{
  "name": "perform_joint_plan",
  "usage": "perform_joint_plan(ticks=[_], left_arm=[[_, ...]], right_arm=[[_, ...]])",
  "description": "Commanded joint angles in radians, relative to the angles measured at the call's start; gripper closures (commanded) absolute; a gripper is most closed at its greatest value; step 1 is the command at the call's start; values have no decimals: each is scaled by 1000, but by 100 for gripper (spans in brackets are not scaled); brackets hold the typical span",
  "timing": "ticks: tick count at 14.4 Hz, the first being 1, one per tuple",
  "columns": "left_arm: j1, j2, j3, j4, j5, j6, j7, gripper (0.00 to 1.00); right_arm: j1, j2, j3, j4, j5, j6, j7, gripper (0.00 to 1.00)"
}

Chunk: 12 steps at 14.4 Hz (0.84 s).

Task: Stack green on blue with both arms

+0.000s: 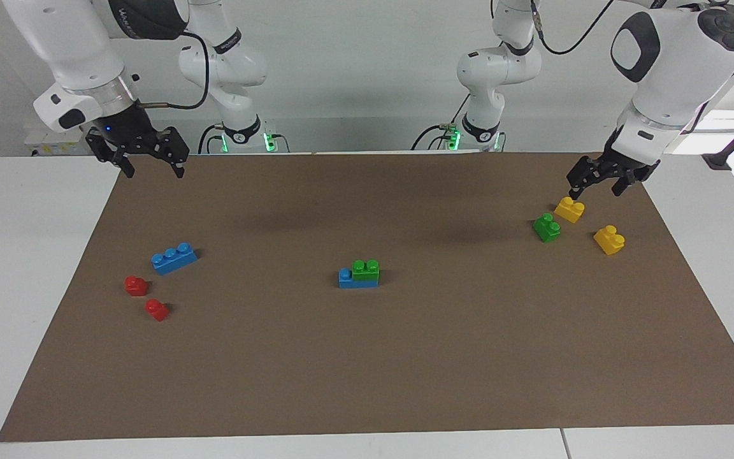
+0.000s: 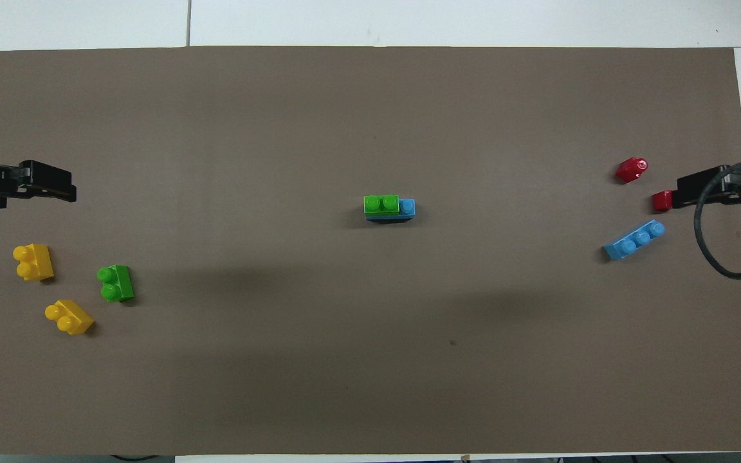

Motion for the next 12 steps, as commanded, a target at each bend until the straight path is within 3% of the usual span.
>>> perform_joint_plan(ticks=[1, 12], left_arm=[[-8, -15, 6, -7, -13, 13, 19, 0], [-8, -24, 2, -12, -13, 0, 8, 0]], right_arm=[[-11, 11, 12, 21, -26, -15, -18, 0], [-12, 7, 10, 8, -26, -17, -15, 0]])
